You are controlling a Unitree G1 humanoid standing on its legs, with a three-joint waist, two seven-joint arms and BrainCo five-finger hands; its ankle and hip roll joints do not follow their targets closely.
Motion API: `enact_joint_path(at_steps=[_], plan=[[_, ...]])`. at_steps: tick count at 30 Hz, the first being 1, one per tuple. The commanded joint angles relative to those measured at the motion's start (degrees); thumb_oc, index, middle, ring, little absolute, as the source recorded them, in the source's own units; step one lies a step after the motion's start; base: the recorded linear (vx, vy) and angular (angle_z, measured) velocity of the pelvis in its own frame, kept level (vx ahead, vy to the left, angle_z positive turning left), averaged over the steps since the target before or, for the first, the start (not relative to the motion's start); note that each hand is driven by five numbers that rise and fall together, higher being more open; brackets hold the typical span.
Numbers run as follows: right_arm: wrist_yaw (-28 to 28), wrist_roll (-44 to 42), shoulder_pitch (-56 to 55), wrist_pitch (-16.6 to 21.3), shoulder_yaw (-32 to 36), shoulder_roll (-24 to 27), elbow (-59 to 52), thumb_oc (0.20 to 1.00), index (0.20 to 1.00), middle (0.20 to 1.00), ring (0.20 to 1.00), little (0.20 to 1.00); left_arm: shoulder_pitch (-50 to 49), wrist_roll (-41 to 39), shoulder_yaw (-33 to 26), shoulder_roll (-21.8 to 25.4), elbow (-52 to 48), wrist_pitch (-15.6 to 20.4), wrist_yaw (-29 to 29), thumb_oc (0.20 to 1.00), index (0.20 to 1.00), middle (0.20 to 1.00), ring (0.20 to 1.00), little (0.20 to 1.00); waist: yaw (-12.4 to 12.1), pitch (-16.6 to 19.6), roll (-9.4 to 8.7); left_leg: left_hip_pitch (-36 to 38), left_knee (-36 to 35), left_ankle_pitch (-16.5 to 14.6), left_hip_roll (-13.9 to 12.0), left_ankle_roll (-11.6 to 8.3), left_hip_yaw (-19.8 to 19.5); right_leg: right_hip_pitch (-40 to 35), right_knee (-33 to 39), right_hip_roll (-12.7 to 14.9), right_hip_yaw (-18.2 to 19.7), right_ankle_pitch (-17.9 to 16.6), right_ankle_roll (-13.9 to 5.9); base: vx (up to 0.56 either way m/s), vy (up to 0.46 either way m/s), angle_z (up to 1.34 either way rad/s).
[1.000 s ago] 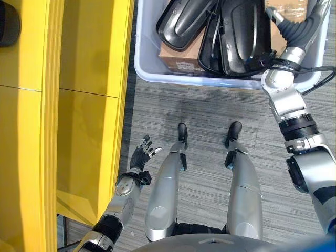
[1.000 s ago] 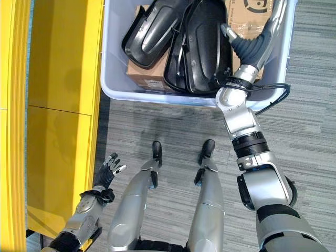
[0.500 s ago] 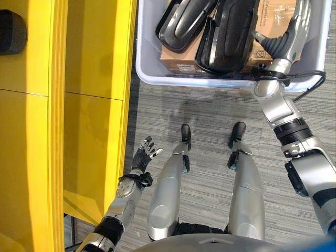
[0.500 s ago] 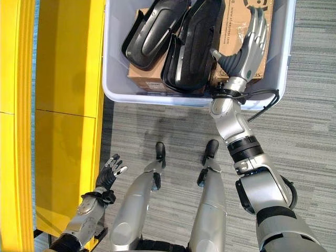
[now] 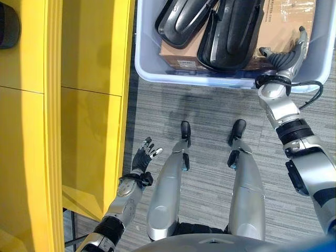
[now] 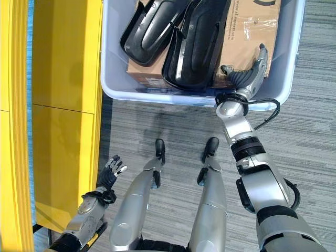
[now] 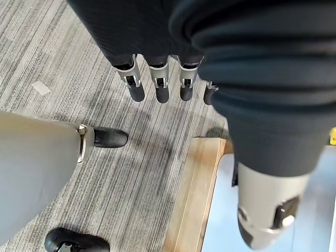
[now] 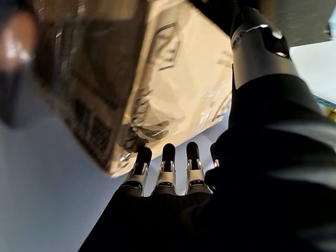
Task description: Move parts from the plastic box to the shelf.
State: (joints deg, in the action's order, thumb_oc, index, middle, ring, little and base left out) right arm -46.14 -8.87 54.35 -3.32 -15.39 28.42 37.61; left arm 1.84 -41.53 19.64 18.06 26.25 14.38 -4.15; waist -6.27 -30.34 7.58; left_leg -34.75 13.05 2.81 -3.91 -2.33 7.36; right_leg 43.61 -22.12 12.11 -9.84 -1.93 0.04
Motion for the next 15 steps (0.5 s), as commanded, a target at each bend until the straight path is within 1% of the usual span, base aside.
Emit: enact_joint_path(at_steps=[1, 2, 3, 4, 5, 8, 9, 11, 13, 15], plan=[[1.37, -2.26, 2.76, 4.3, -0.32, 2.44, -3.73, 1.0, 1.0, 1.0, 1.0, 1.0, -2.24, -0.12, -0.58, 0.95, -2.22, 0.67, -0.51, 1.0, 1.0, 1.0, 1.0, 1.0, -0.73, 0.55, 0.6, -2.97, 6.19, -5.81, -1.37, 0.07, -0.43, -3.38, -2.18, 0.2, -0.27, 7.81, -1.72, -0.01, 0.043, 0.0], [1.59, -2.28, 2.68, 4.67, -0.3, 2.36, -4.05, 1.0, 1.0, 1.0, 1.0, 1.0, -2.26, -0.21, -0.63, 0.96, -2.23, 0.67, -0.47, 1.0, 1.0, 1.0, 1.0, 1.0, -0.73, 0.55, 0.56, -3.04, 6.25, -5.81, -1.35, 0.08, -0.42, -3.33, -2.22, 0.19, -0.24, 7.82, -1.71, 0.0, 0.058, 0.0], [1.25, -1.78, 2.27, 6.12, -0.45, 1.87, -5.41, 1.0, 1.0, 1.0, 1.0, 1.0, -2.46, -0.13, -0.84, 0.85, -2.27, 0.79, -0.47, 1.0, 1.0, 1.0, 1.0, 1.0, -0.8, 0.55, 0.4, -3.19, 6.39, -5.86, -1.31, 0.18, -0.47, -3.33, -2.17, 0.17, -0.22, 7.72, -1.75, 0.0, 0.035, 0.01], [1.1, -1.32, 2.11, 6.42, -0.42, 1.71, -5.8, 1.0, 1.0, 1.0, 1.0, 1.0, -2.5, -0.11, -0.81, 0.77, -2.22, 0.91, -0.51, 1.0, 1.0, 1.0, 1.0, 1.0, -0.79, 0.55, 0.35, -3.2, 6.41, -5.88, -1.3, 0.21, -0.48, -3.32, -2.19, 0.17, -0.2, 7.7, -1.77, 0.0, 0.046, 0.02], [0.29, -0.26, 1.81, 7.48, -0.36, 1.13, -7.44, 1.0, 1.0, 1.0, 1.0, 1.0, -2.58, -0.16, -0.77, 0.67, -2.06, 1.38, -0.4, 1.0, 1.0, 1.0, 1.0, 1.0, -0.77, 0.55, 0.14, -3.26, 6.48, -5.94, -1.27, 0.29, -0.44, -3.38, -2.06, 0.16, -0.19, 7.56, -1.85, 0.0, 0.032, 0.02], [-1.07, 0.68, 0.28, 8.91, 0.81, 0.06, -11.66, 1.0, 1.0, 1.0, 1.0, 1.0, -2.77, 0.38, -0.84, 0.69, -2.92, 1.2, -0.53, 1.0, 1.0, 1.0, 1.0, 1.0, -0.66, 0.55, -0.06, -2.93, 6.38, -6.06, -1.06, 0.56, -0.34, -3.77, -1.59, 0.14, -0.05, 7.19, -2.1, 0.0, 0.039, 0.01], [-1.49, 1.33, -0.87, 8.71, 1.44, -0.44, -14.48, 1.0, 1.0, 1.0, 1.0, 1.0, -3.02, -0.18, -0.9, 0.59, -3.47, 1.45, -0.83, 1.0, 1.0, 1.0, 1.0, 1.0, -0.51, 0.55, -0.21, -2.82, 6.4, -6.17, -0.93, 0.69, -0.28, -3.94, -1.31, 0.09, -0.02, 7.02, -2.2, 0.0, 0.0, 0.0], [-1.4, 1.18, -1.62, 8.7, 1.84, -0.97, -15.81, 1.0, 1.0, 1.0, 1.0, 1.0, -3.17, -0.05, -0.95, 0.51, -3.64, 1.61, -1.06, 1.0, 1.0, 1.0, 1.0, 1.0, -0.39, 0.55, -0.31, -2.71, 6.45, -6.27, -0.91, 0.76, -0.21, -4.08, -1.12, 0.07, 0.05, 6.91, -2.26, 0.0, 0.0, 0.0], [-1.11, 1.1, -2.93, 7.22, 1.98, -1.58, -17.73, 1.0, 1.0, 1.0, 1.0, 1.0, -3.25, -0.17, -0.81, 0.28, -3.75, 1.63, -1.58, 1.0, 1.0, 1.0, 1.0, 1.0, -0.11, 0.55, -0.58, -2.48, 6.6, -6.27, -0.94, 0.71, -0.18, -4.43, -0.76, -0.01, 0.22, 6.65, -2.34, 0.0, 0.0, 0.0], [-1.14, 0.33, -3.54, 4.91, 1.76, -2.1, -18.01, 1.0, 1.0, 1.0, 1.0, 1.0, -2.99, 0.22, -0.85, 0.15, -4.17, 1.3, -2.23, 1.0, 1.0, 1.0, 1.0, 1.0, 0.03, 0.55, -0.76, -2.28, 6.55, -6.27, -1.02, 0.68, -0.08, -4.77, -0.3, -0.05, 0.29, 6.49, -2.4, 0.0, 0.0, 0.0]])
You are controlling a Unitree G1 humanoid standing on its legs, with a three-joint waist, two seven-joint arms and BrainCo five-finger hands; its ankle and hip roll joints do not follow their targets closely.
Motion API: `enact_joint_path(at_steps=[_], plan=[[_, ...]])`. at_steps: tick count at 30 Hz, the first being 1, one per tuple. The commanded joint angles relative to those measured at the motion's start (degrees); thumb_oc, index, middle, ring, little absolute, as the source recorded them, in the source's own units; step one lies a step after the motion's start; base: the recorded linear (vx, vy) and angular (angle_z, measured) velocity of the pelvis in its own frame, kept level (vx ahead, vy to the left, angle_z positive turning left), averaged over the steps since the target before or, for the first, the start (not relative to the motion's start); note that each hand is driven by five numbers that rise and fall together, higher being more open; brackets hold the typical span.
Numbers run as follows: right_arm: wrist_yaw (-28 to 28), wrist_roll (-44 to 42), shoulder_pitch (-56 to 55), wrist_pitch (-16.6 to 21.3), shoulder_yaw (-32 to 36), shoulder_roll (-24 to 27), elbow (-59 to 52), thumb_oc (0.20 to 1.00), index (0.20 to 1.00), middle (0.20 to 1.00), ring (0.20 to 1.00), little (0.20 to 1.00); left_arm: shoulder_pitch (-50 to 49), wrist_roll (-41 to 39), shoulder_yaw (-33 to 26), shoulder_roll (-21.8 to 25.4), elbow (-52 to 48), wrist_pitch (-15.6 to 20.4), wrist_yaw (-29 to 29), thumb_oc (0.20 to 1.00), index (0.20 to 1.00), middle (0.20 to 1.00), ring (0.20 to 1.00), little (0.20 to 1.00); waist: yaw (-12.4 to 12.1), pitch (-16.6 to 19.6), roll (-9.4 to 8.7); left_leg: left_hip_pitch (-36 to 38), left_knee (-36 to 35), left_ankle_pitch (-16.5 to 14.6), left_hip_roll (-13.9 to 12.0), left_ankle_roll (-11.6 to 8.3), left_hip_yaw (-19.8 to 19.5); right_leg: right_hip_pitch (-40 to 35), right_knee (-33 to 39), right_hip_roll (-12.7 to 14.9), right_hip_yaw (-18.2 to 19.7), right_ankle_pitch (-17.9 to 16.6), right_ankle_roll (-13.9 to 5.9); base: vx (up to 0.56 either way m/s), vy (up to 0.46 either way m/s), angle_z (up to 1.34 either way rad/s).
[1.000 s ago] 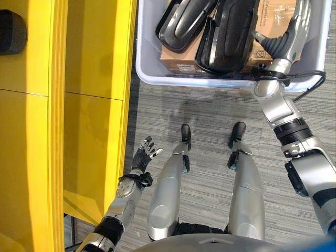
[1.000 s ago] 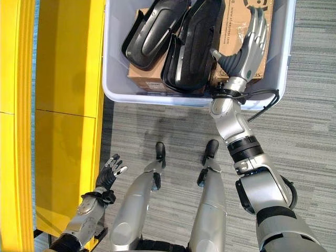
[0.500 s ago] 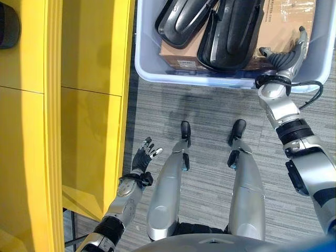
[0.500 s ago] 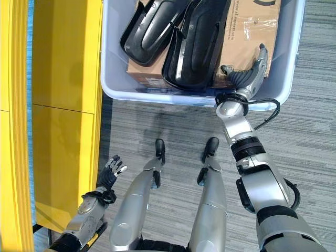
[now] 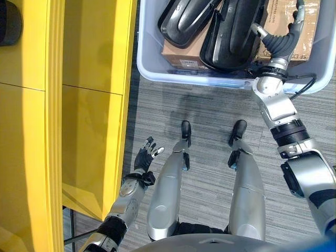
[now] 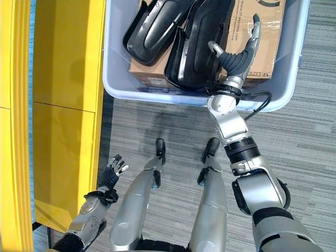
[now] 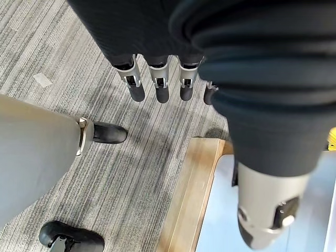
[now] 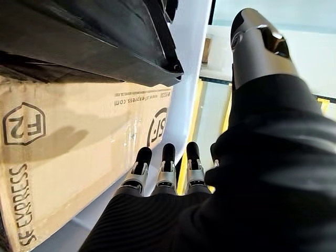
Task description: Move parts from the plastic box to the shelf.
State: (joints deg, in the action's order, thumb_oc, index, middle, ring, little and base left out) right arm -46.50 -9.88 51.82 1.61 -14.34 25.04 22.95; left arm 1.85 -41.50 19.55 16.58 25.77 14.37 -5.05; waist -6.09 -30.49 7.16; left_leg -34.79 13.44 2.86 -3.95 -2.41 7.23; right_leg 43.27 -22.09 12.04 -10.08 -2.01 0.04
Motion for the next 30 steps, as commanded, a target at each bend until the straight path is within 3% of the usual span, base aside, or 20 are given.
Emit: enact_joint_path(at_steps=[1, 5, 9, 17, 24, 28, 30], plan=[[-0.77, 0.92, -1.13, -0.65, 0.62, 1.15, -3.21, 1.0, 1.0, 1.0, 1.0, 1.0, -3.0, 0.19, -0.82, 1.59, -3.75, 1.38, -1.43, 1.0, 1.0, 1.0, 1.0, 1.0, -0.16, 0.69, -0.37, -2.23, 6.16, -6.29, -1.03, 0.76, 0.1, -4.46, -0.26, -0.01, 0.57, 6.51, -2.38, 0.0, 0.0, 0.0], [-1.06, -3.58, -1.09, -3.88, 0.18, 0.75, 1.06, 1.0, 1.0, 1.0, 1.0, 1.0, -2.37, 0.32, -0.54, 1.4, -3.03, 1.62, -1.8, 1.0, 1.0, 1.0, 1.0, 1.0, -0.22, 0.69, -0.63, -2.36, 6.42, -6.32, -1.15, 0.7, 0.2, -4.65, 0.12, -0.02, 0.53, 6.28, -2.37, 0.0, 0.009, 0.0], [-1.09, -6.73, -0.67, -4.01, 0.21, 0.88, 5.49, 1.0, 1.0, 1.0, 1.0, 1.0, -1.84, -0.37, -0.59, 1.47, -2.84, 1.37, -2.1, 1.0, 1.0, 1.0, 1.0, 1.0, -0.39, 0.69, -0.89, -2.52, 6.46, -6.42, -1.21, 0.73, 0.24, -4.71, 0.4, 0.01, 0.27, 6.14, -2.49, 0.01, 0.047, 0.0], [0.47, -5.83, 1.13, 0.16, -0.44, 1.75, 8.15, 1.0, 1.0, 1.0, 1.0, 1.0, -1.16, -1.61, -0.93, 1.96, -2.34, 0.81, -2.82, 1.0, 1.0, 1.0, 1.0, 1.0, -1.03, 0.69, -1.85, -3.73, 7.1, -6.71, -1.02, 1.16, 0.14, -4.53, 0.73, 0.04, -0.28, 5.69, -2.82, 0.01, 0.065, 0.01], [-0.93, -5.13, 1.7, 1.84, -0.81, 1.08, 3.41, 1.0, 1.0, 1.0, 1.0, 1.0, -1.71, -1.71, -1.36, 2.44, -3.94, 0.44, -4.81, 1.0, 1.0, 1.0, 1.0, 1.0, -1.83, 0.69, -2.49, -4.38, 7.39, -7.01, -0.51, 1.79, 0.06, -4.68, 1.24, 0.06, -0.9, 5.08, -3.27, 0.0, 0.04, 0.06], [-3.2, -1.78, 1.38, 5.17, -0.36, 0.23, -1.18, 1.0, 1.0, 1.0, 1.0, 1.0, -2.13, -1.62, -1.53, 2.17, -4.17, 0.7, -4.29, 1.0, 1.0, 1.0, 1.0, 1.0, -2.03, 0.69, -2.85, -4.19, 6.96, -6.8, -0.35, 1.92, 0.12, -5.29, 1.92, 0.07, -1.1, 4.69, -3.56, -0.01, 0.061, 0.02], [-3.94, 0.75, 0.64, 4.25, -0.14, -0.34, -4.86, 1.0, 1.0, 1.0, 1.0, 1.0, -2.26, -1.43, -1.4, 1.86, -4.07, 1.01, -4.3, 1.0, 1.0, 1.0, 1.0, 1.0, -1.9, 0.69, -3.2, -3.78, 6.09, -6.31, -0.46, 1.87, 0.34, -5.71, 2.48, -0.04, -1.12, 4.33, -3.79, -0.02, 0.081, 0.02]])
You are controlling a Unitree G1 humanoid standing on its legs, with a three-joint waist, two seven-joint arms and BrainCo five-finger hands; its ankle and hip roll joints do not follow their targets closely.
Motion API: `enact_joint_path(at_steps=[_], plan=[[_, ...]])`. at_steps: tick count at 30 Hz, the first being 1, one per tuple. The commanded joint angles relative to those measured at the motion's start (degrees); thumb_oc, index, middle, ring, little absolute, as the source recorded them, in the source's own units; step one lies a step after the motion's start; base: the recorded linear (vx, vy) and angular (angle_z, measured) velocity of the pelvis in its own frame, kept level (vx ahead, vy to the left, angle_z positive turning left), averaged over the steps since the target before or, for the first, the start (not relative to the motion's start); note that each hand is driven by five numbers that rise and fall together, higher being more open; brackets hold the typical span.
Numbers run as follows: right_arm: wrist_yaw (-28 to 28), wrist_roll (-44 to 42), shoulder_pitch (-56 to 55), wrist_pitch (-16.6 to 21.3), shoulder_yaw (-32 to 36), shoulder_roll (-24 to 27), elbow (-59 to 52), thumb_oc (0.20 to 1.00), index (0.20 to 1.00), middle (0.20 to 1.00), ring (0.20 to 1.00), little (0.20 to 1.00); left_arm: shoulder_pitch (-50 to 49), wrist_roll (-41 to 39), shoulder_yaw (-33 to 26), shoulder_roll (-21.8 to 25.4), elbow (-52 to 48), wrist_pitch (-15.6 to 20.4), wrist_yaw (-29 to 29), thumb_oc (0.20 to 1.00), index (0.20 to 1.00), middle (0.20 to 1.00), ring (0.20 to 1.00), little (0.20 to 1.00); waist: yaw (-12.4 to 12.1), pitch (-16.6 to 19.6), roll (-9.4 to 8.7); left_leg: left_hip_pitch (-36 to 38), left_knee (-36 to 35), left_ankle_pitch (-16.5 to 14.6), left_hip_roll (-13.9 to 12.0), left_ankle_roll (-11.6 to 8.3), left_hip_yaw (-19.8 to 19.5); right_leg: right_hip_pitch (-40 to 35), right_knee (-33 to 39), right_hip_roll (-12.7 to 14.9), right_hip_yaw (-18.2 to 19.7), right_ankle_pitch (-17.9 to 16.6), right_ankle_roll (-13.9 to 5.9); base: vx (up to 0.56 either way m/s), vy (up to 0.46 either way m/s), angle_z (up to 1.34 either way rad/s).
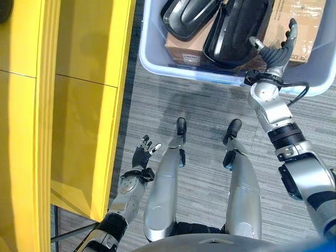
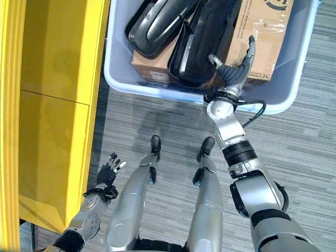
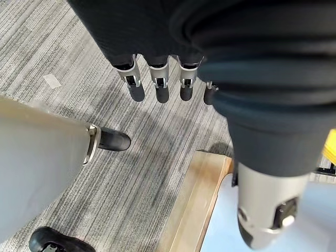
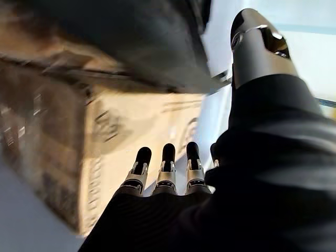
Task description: Move parts from the plastic box to the shelf.
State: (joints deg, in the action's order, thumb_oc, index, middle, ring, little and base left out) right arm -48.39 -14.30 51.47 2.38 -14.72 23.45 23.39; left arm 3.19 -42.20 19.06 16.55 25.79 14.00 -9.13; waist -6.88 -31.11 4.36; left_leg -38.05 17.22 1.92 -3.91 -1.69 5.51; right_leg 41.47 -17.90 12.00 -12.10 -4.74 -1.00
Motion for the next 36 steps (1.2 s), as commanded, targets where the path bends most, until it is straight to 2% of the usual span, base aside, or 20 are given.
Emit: enact_joint_path(at_steps=[1, 2, 6, 8, 14, 16, 18, 21, 25, 28, 31, 34, 36], plan=[[-2.27, 5.3, 0.81, 2.88, 0.25, 1.1, -6.04, 1.0, 1.0, 1.0, 1.0, 1.0, -3.59, -0.68, -0.84, 1.79, -4.32, 1.29, -0.35, 1.0, 1.0, 1.0, 1.0, 1.0, -1.07, 1.32, -0.48, -0.41, 2.03, -5.23, -0.61, 1.08, 2.18, -3.99, -1.62, 0.02, 0.84, 7.05, -2.79, -0.02, 0.101, -0.01], [-3.21, 5.8, 0.61, 1.36, -0.04, 0.86, -7.23, 1.0, 1.0, 1.0, 1.0, 1.0, -3.5, -0.71, -0.65, 1.43, -4.54, 1.47, -0.46, 1.0, 1.0, 1.0, 1.0, 1.0, -0.99, 1.32, -0.75, -0.04, 1.33, -4.93, -0.68, 1.0, 2.57, -4.48, -0.71, 0.1, 0.68, 6.65, -2.95, -0.02, 0.1, -0.01], [-4.49, 5.74, 1.05, 0.9, -0.05, 0.59, -6.67, 1.0, 1.0, 1.0, 1.0, 1.0, -3.23, -0.75, -0.51, 1.67, -4.51, 1.53, -0.29, 1.0, 1.0, 1.0, 1.0, 1.0, -1.36, 1.32, -1.43, 0.09, 1.85, -5.6, -0.33, 1.44, 2.7, -5.12, -0.05, 0.4, 0.33, 5.95, -3.44, -0.01, 0.059, 0.04], [-4.58, 2.89, 1.13, -0.84, -0.04, 0.44, -6.4, 1.0, 1.0, 1.0, 1.0, 1.0, -2.96, -1.49, -0.54, 1.94, -4.45, 1.47, -0.75, 1.0, 1.0, 1.0, 1.0, 1.0, -1.47, 1.32, -1.79, -0.01, 2.42, -6.0, -0.28, 1.59, 2.67, -5.31, 0.01, 0.46, 0.17, 5.78, -3.55, 0.01, 0.04, 0.08], [-7.52, -2.36, 3.11, -2.24, 0.28, 0.05, 0.45, 1.0, 1.0, 1.0, 1.0, 1.0, -2.18, -2.5, -1.01, 2.64, -4.2, 0.92, -1.1, 1.0, 1.0, 1.0, 1.0, 1.0, -2.48, 1.32, -2.77, -0.81, 3.3, -6.79, -0.14, 2.0, 2.22, -5.83, 0.85, 0.59, -0.57, 5.07, -4.1, 0.02, 0.039, 0.05], [-7.72, -6.12, 5.14, 0.3, 0.64, 0.89, 7.1, 1.0, 1.0, 1.0, 1.0, 1.0, -1.74, -3.17, -1.97, 3.21, -3.83, 0.47, -1.15, 1.0, 1.0, 1.0, 1.0, 1.0, -3.26, 1.32, -3.47, -2.01, 4.1, -7.34, -0.06, 2.23, 1.72, -5.61, 0.89, 0.38, -1.17, 4.9, -4.36, 0.03, 0.039, 0.16], [-6.74, -6.26, 5.74, 0.54, 0.56, 1.42, 8.49, 1.0, 1.0, 1.0, 1.0, 1.0, -1.7, -3.23, -2.01, 3.47, -3.84, 0.45, -1.17, 1.0, 1.0, 1.0, 1.0, 1.0, -3.43, 1.32, -3.64, -2.46, 4.41, -7.46, -0.08, 2.21, 1.57, -5.39, 0.85, 0.41, -1.39, 4.88, -4.38, 0.01, 0.054, 0.01], [-8.32, -7.94, 8.02, -1.78, -0.87, 1.81, 10.69, 1.0, 1.0, 1.0, 1.0, 1.0, -1.52, -4.97, -2.52, 3.89, -4.12, 0.35, -0.87, 1.0, 1.0, 1.0, 1.0, 1.0, -4.17, 1.32, -3.92, -3.58, 5.14, -7.73, -0.08, 2.27, 1.39, -4.93, 0.93, 0.56, -2.15, 4.63, -4.6, 0.0, 0.068, 0.03], [-9.72, -9.99, 10.04, -1.66, -1.55, 2.18, 14.23, 1.0, 1.0, 1.0, 1.0, 1.0, -1.23, -4.86, -3.46, 4.81, -4.53, -0.84, -0.4, 1.0, 1.0, 1.0, 1.0, 1.0, -5.15, 1.32, -4.5, -4.68, 5.67, -7.82, -0.1, 2.32, 0.69, -4.89, 0.82, 0.43, -3.04, 4.64, -4.87, 0.01, -0.002, 0.07], [-12.19, -12.6, 12.28, -4.23, -2.53, 2.7, 17.01, 1.0, 1.0, 1.0, 1.0, 1.0, -0.99, -5.65, -4.0, 5.52, -4.22, -1.06, -0.28, 1.0, 1.0, 1.0, 1.0, 1.0, -6.05, 1.32, -4.95, -6.14, 6.41, -7.93, -0.16, 2.32, 0.01, -4.29, 0.36, 0.26, -3.98, 4.68, -5.04, 0.01, 0.0, 0.09], [-13.96, -14.85, 13.69, -4.53, -3.49, 3.18, 21.06, 1.0, 1.0, 1.0, 1.0, 1.0, -1.28, -5.62, -4.89, 6.25, -3.67, -0.96, 1.15, 1.0, 1.0, 1.0, 1.0, 1.0, -6.82, 1.32, -5.08, -7.62, 7.37, -8.21, -0.21, 2.36, -0.59, -3.54, -0.29, 0.19, -4.61, 4.85, -5.03, 0.0, -0.002, 0.11], [-13.81, -16.25, 14.17, -4.0, -4.17, 3.99, 23.65, 1.0, 1.0, 1.0, 1.0, 1.0, -1.38, -5.82, -5.53, 6.66, -3.42, -0.86, 1.82, 1.0, 1.0, 1.0, 1.0, 1.0, -7.24, 1.32, -5.21, -8.71, 7.99, -8.39, -0.2, 2.36, -1.01, -2.99, -0.72, 0.18, -5.1, 4.97, -5.01, 0.0, -0.004, 0.02], [-11.97, -15.25, 14.85, -6.91, -5.23, 4.68, 25.3, 1.0, 1.0, 1.0, 1.0, 1.0, -1.43, -6.3, -6.22, 7.27, -3.43, -1.0, 2.45, 1.0, 1.0, 1.0, 1.0, 1.0, -7.6, 1.32, -5.34, -9.73, 8.54, -8.44, -0.33, 2.37, -1.33, -2.31, -1.2, 0.22, -5.56, 5.03, -5.06, -0.01, -0.002, 0.06]])
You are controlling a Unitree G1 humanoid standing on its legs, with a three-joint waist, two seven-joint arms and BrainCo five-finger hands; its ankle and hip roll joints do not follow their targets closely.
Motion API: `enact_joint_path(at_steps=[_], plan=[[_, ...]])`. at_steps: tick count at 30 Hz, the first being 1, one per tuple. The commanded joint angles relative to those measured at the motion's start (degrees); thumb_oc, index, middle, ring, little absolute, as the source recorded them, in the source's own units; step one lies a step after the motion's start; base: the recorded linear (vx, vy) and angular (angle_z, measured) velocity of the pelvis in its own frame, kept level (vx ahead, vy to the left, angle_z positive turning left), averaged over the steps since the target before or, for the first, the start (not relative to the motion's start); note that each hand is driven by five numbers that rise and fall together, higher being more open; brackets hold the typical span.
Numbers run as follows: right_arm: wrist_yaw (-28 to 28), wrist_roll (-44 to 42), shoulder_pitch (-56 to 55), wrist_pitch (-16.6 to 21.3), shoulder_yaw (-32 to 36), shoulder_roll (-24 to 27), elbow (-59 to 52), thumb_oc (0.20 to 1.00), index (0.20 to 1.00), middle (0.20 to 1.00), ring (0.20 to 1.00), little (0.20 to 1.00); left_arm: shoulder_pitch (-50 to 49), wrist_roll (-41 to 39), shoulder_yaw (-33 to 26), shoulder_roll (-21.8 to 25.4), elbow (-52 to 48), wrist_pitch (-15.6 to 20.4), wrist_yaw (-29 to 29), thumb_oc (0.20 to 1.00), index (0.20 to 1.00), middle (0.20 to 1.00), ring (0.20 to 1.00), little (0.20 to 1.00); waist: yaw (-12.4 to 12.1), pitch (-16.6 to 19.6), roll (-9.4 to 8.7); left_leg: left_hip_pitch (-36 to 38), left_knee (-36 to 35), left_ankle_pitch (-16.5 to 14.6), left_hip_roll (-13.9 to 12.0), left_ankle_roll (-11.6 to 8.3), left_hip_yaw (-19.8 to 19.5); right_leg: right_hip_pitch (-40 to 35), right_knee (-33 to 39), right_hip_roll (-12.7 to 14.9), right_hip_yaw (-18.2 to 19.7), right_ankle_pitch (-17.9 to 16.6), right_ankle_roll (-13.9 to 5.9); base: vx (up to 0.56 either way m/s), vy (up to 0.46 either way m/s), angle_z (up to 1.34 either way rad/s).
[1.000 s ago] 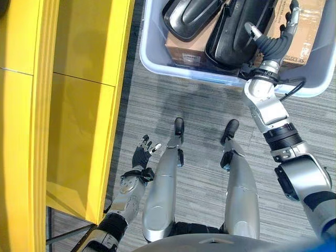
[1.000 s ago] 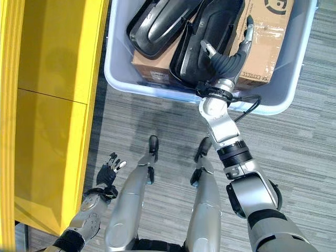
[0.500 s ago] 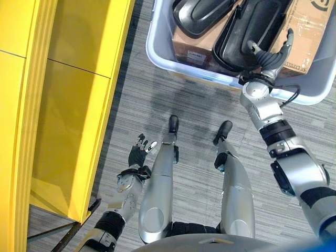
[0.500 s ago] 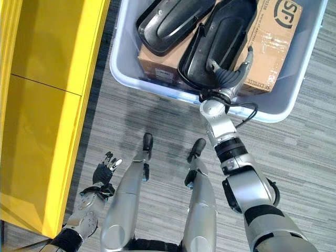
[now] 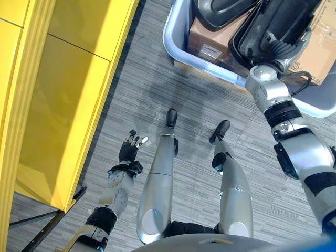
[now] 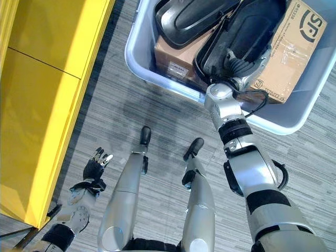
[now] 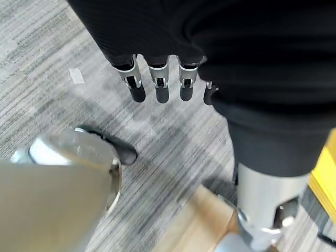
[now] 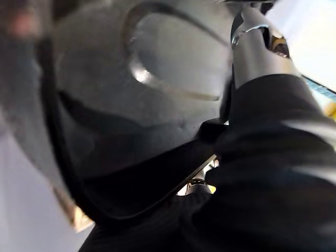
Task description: Move parts from the plastic box to the shelf.
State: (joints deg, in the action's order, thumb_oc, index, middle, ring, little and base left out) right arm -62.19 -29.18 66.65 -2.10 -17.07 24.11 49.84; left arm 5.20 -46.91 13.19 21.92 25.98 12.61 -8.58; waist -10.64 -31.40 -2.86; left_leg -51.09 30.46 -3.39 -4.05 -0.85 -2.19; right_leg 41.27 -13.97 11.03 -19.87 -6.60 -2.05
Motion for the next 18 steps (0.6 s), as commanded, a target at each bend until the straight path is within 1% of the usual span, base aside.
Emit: enact_joint_path(at_steps=[1, 2, 3, 5, 7, 11, 12, 14, 15, 18], plan=[[1.46, -0.53, -0.03, -2.63, -3.41, 3.99, -0.76, 1.0, 1.0, 1.0, 1.0, 1.0, -3.38, -1.53, -0.44, 1.99, -3.66, 0.21, 1.96, 1.0, 1.0, 1.0, 1.0, 1.0, -3.96, 1.61, 1.88, 3.04, -4.56, -3.15, -0.22, 1.55, 6.3, -1.94, -5.22, 1.2, 2.08, 6.92, -4.03, 0.0, 0.0, 0.0], [2.24, -1.99, 0.48, -3.97, -4.41, 4.01, 0.15, 1.0, 1.0, 1.0, 1.0, 1.0, -3.46, -1.1, -0.6, 2.26, -3.58, 0.02, 2.15, 1.0, 1.0, 1.0, 1.0, 1.0, -4.21, 1.61, 1.82, 2.53, -4.22, -3.2, -0.34, 1.52, 6.12, -1.66, -5.43, 1.29, 1.77, 6.92, -4.03, 0.0, 0.0, 0.0], [1.94, -2.9, 0.69, -4.01, -4.95, 3.93, 0.65, 1.0, 1.0, 1.0, 1.0, 1.0, -3.48, -1.09, -0.77, 2.3, -3.48, 0.03, 2.47, 1.0, 1.0, 1.0, 1.0, 1.0, -4.36, 1.61, 1.79, 2.11, -4.0, -3.17, -0.46, 1.48, 6.01, -1.4, -5.57, 1.32, 1.64, 6.86, -4.04, 0.0, 0.0, 0.0], [2.49, -1.79, 1.0, -5.27, -6.09, 4.14, 1.94, 1.0, 1.0, 1.0, 1.0, 1.0, -3.64, -0.59, -1.25, 2.65, -2.76, 0.38, 3.58, 1.0, 1.0, 1.0, 1.0, 1.0, -4.64, 1.61, 1.48, 1.49, -3.59, -3.28, -0.68, 1.48, 5.71, -1.13, -5.84, 1.36, 1.16, 6.94, -4.08, 0.0, 0.0, 0.0], [2.13, -4.51, 1.53, -5.41, -6.9, 3.97, 2.55, 1.0, 1.0, 1.0, 1.0, 1.0, -3.77, -1.07, -1.3, 2.84, -2.55, 0.65, 3.83, 1.0, 1.0, 1.0, 1.0, 1.0, -4.87, 1.61, 1.35, 0.98, -3.21, -3.35, -0.76, 1.53, 5.41, -0.75, -6.2, 1.39, 0.93, 6.88, -4.09, 0.0, -0.003, 0.05], [0.98, -6.32, 1.93, -5.51, -7.41, 3.86, 3.51, 1.0, 1.0, 1.0, 1.0, 1.0, -3.9, -1.01, -1.78, 3.48, -2.48, 0.65, 4.26, 1.0, 1.0, 1.0, 1.0, 1.0, -5.16, 1.61, 1.03, 0.18, -2.78, -3.45, -0.83, 1.51, 5.06, -0.4, -6.3, 1.32, 0.64, 6.78, -4.14, 0.0, -0.016, 0.01], [1.39, -10.05, 1.7, -5.83, -7.04, 3.76, 4.56, 1.0, 1.0, 1.0, 1.0, 1.0, -4.12, -0.61, -2.2, 3.92, -2.3, 0.5, 4.67, 1.0, 1.0, 1.0, 1.0, 1.0, -5.35, 1.61, 0.7, 0.05, -2.76, -3.51, -1.0, 1.5, 4.94, -0.38, -6.27, 1.24, 0.37, 6.62, -4.17, 0.01, -0.059, -0.01], [1.7, -11.74, 1.58, -5.24, -7.07, 3.57, 5.56, 1.0, 1.0, 1.0, 1.0, 1.0, -4.24, -0.4, -2.49, 4.06, -1.99, 0.68, 5.12, 1.0, 1.0, 1.0, 1.0, 1.0, -5.47, 1.61, 0.64, -0.08, -2.66, -3.56, -1.04, 1.56, 4.89, -0.36, -6.32, 1.2, 0.2, 6.62, -4.2, 0.01, -0.047, -0.05], [1.73, -14.1, 1.52, -4.12, -7.04, 3.21, 6.51, 1.0, 1.0, 1.0, 1.0, 1.0, -4.12, -0.2, -2.56, 4.05, -1.55, 0.98, 5.31, 1.0, 1.0, 1.0, 1.0, 1.0, -5.54, 1.61, 0.54, -0.18, -2.62, -3.63, -1.09, 1.59, 4.93, -0.45, -6.13, 1.16, 0.08, 6.59, -4.24, 0.01, -0.044, -0.07], [1.77, -15.18, 1.56, -2.42, -6.43, 2.85, 8.03, 1.0, 1.0, 1.0, 1.0, 1.0, -4.06, -0.04, -2.64, 4.37, -1.31, 1.03, 5.96, 1.0, 1.0, 1.0, 1.0, 1.0, -5.67, 1.61, 0.47, -0.3, -2.49, -3.77, -1.17, 1.63, 4.84, -0.47, -6.06, 1.09, -0.08, 6.5, -4.27, 0.01, -0.047, -0.01]])
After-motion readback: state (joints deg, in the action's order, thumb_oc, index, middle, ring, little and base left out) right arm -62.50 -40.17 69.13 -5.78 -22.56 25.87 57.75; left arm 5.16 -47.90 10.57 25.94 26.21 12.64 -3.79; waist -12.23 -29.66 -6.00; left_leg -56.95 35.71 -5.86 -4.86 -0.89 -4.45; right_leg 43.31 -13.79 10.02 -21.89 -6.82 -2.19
